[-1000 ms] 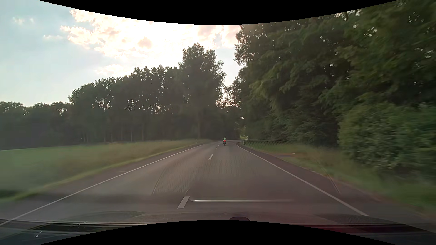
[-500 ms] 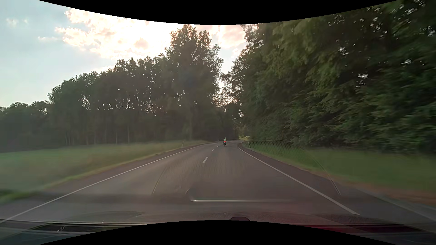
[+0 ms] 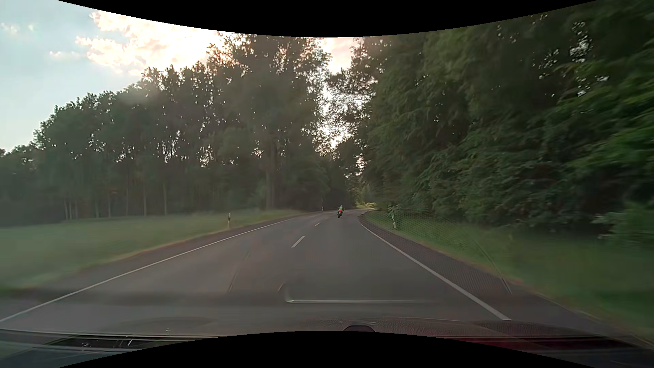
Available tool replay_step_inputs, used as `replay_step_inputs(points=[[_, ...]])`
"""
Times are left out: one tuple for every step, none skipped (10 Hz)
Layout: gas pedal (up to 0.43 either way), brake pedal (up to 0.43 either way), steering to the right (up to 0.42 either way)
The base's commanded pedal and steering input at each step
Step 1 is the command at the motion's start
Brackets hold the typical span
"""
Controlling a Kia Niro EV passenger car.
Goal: Follow the waypoints while adhering to traffic rules and regulations
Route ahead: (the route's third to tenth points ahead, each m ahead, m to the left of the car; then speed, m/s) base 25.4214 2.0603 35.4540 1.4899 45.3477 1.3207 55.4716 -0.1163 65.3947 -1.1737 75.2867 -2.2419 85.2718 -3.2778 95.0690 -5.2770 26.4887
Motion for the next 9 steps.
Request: replay_step_inputs(points=[[0.571,0.0,0.006],[0.571,0.0,0.01],[0.571,0.0,0.012],[0.571,0.0,0.012],[0.571,0.0,0.012],[0.571,0.0,0.015],[0.571,0.0,0.016],[0.571,0.0,0.016],[0.571,0.0,0.016]])
